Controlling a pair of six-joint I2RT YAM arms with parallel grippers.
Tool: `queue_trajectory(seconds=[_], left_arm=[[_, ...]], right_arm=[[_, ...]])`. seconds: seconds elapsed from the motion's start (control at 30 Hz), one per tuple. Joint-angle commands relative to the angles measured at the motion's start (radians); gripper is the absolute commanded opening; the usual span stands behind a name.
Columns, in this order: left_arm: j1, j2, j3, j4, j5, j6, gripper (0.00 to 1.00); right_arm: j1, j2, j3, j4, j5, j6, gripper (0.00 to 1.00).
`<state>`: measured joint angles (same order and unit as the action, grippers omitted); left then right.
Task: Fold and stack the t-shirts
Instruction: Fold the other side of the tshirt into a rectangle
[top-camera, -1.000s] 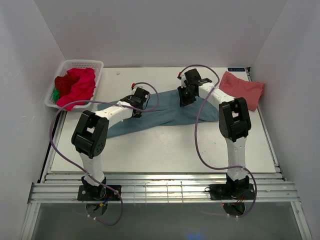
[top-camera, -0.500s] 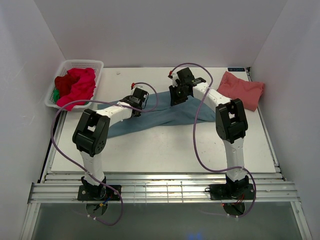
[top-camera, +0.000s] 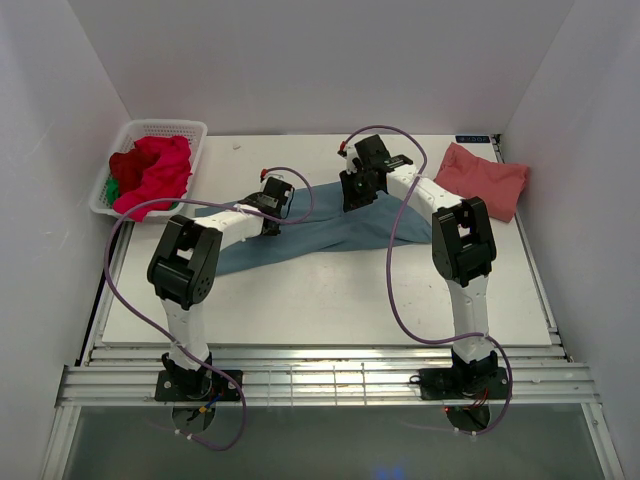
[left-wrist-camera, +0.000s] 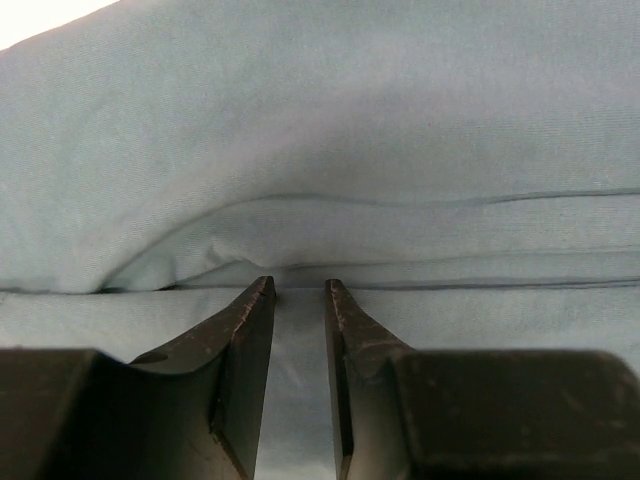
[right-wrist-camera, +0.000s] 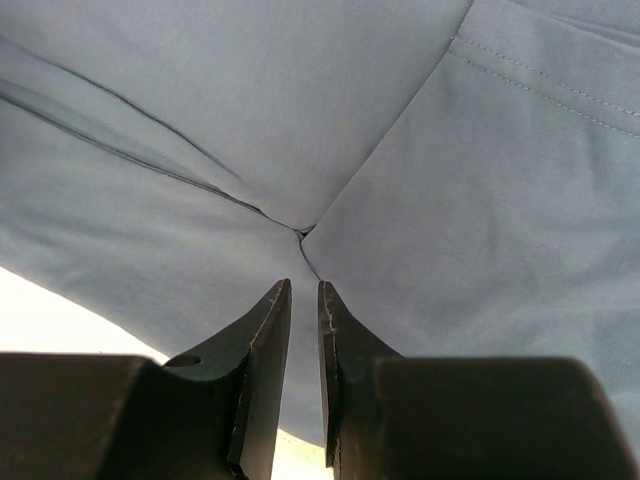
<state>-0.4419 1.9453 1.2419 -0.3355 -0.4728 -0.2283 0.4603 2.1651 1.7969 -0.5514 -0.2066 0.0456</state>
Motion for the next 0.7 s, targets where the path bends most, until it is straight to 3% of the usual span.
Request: queue_trajectory(seconds=[0.0,0.27,0.67], left_arm=[[0.008,-0.005,-0.028,-0.019,0.031,-0.019,0.36],[0.011,-0.006,-0.036,-0.025,0.03,-0.026,0.18],[0.015,-0.063,-0.009,-0.062,-0.023,-0.032,0.12]], right_arm=[[-0.002,-0.054,0.012,-0.005,0.021,-0.003,0.23],[-0.002,-0.064,-0.01,-0.002,0.044,-0.003,0.23],[-0.002,-0.065,-0.073,-0.016,0.105,-0.004,0.23]])
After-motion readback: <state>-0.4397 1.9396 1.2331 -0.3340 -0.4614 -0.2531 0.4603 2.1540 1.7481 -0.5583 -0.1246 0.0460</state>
